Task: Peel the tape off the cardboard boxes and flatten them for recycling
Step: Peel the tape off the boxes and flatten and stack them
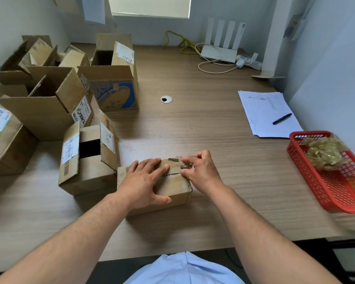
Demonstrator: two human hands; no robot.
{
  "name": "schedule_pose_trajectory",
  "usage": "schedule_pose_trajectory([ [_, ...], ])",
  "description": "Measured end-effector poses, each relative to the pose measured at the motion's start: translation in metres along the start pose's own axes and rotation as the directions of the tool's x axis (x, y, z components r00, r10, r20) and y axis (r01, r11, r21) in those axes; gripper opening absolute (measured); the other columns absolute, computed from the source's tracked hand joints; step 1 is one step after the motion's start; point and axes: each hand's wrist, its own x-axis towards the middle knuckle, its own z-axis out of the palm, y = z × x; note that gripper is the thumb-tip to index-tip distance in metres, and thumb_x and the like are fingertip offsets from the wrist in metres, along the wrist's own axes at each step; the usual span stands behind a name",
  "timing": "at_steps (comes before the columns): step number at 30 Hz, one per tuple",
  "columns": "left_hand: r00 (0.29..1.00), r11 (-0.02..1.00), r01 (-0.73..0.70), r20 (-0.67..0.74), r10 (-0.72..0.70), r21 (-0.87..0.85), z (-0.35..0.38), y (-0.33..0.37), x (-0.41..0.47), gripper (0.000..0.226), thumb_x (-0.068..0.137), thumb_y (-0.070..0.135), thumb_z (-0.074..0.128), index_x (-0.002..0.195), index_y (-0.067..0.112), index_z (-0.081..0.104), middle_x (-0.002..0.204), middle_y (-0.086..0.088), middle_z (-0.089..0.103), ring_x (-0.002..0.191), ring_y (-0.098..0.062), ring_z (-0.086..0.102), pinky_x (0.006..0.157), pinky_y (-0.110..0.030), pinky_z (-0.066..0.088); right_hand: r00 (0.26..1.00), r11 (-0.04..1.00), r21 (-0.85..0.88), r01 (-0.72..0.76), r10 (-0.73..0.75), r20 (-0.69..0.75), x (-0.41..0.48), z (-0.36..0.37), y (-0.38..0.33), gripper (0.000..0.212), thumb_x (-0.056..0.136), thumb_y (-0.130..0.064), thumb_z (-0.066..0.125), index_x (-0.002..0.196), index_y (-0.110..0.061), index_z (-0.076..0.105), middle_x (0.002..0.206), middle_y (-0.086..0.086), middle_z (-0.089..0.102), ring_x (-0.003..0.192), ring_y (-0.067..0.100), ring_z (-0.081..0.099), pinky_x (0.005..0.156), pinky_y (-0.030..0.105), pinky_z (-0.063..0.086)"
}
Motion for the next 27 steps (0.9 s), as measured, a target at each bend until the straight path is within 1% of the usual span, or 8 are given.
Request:
schedule_pose_trajectory([
  [4,1.000,1.000,-0.003,-0.014,0.003,-0.022,0.006,0.000,-0.002,0.101,0.071,0.084,0.046,0.152,0.040,0.006,0.162,0.004,0.000,0.148,-0.018,-0.004,0.118,-0.041,-0.011,0.998,0.999,-0.029,-0.027,0.025,-0.050,0.002,0.004,0.001,0.028,0.089,-0.034,0.062,0.116,-0.029,0.064,0.123,0.000,0.035,0.116,0.015,0.041,0.093,0.026,0.040],
  [9,1.000,0.999,-0.002,-0.021,0.001,-0.047,0.005,-0.001,-0.003,0.096,0.076,0.077,0.051,0.153,0.040,0.006,0.162,0.005,-0.002,0.148,-0.017,-0.005,0.119,-0.041,-0.012,1.000,0.997,-0.078,0.009,-0.011,-0.026,0.010,0.008,0.004,0.022,0.096,-0.024,0.051,0.109,-0.017,0.067,0.107,0.005,0.064,0.100,0.023,0.058,0.081,0.029,0.043],
  [12,1.000,0.998,-0.010,-0.020,0.009,-0.054,0.006,-0.002,-0.003,0.097,0.075,0.079,0.051,0.152,0.040,0.007,0.161,0.007,-0.001,0.148,-0.016,-0.006,0.119,-0.041,-0.012,0.978,0.974,0.163,-0.160,0.178,-0.107,0.011,0.014,0.014,0.018,0.093,-0.014,0.051,0.087,-0.014,0.068,0.092,0.004,0.069,0.083,0.024,0.066,0.076,0.033,0.051],
  [14,1.000,0.998,-0.019,-0.021,0.017,-0.062,0.008,-0.003,-0.003,0.103,0.067,0.087,0.042,0.152,0.041,0.007,0.162,0.007,0.000,0.148,-0.015,-0.005,0.119,-0.041,-0.012,0.921,0.876,0.392,-0.283,0.362,-0.145,0.011,0.011,0.023,0.020,0.091,-0.011,0.052,0.077,-0.020,0.064,0.084,0.004,0.071,0.073,0.024,0.069,0.076,0.041,0.056],
  [16,0.999,0.998,-0.026,-0.034,0.024,-0.064,0.010,-0.005,-0.002,0.108,0.059,0.091,0.031,0.152,0.041,0.008,0.162,0.006,0.001,0.148,-0.015,-0.004,0.118,-0.040,-0.013,0.874,0.845,0.432,-0.316,0.436,-0.214,0.013,0.000,0.032,0.014,0.089,-0.015,0.055,0.080,-0.023,0.062,0.087,0.004,0.071,0.080,0.025,0.068,0.080,0.040,0.054],
  [20,0.998,0.997,-0.045,-0.038,0.043,-0.058,0.008,0.002,0.005,0.098,0.074,0.080,0.050,0.152,0.040,0.009,0.161,0.007,0.001,0.148,-0.016,-0.004,0.119,-0.041,-0.012,0.856,0.880,0.378,-0.288,0.413,-0.309,0.010,-0.025,0.037,0.010,0.090,-0.019,0.057,0.096,-0.016,0.065,0.097,0.002,0.068,0.094,0.022,0.061,0.077,0.029,0.042],
  [23,0.996,0.996,-0.077,-0.045,0.074,-0.050,0.006,0.021,0.017,0.097,0.074,0.078,0.053,0.153,0.039,0.011,0.161,0.006,0.003,0.148,-0.017,-0.001,0.119,-0.042,-0.009,0.860,0.889,0.402,-0.221,0.372,-0.350,0.005,-0.030,0.041,0.009,0.090,-0.015,0.057,0.096,-0.014,0.064,0.094,0.000,0.066,0.092,0.020,0.060,0.076,0.028,0.042],
  [27,0.996,0.996,-0.075,-0.050,0.073,-0.057,0.006,0.049,0.029,0.097,0.073,0.077,0.056,0.152,0.038,0.014,0.161,0.004,0.006,0.148,-0.018,0.001,0.119,-0.043,-0.007,0.881,0.911,0.382,-0.156,0.303,-0.363,0.002,-0.038,0.057,0.004,0.088,-0.014,0.061,0.090,-0.016,0.064,0.104,0.003,0.059,0.090,0.018,0.057,0.079,0.026,0.042],
])
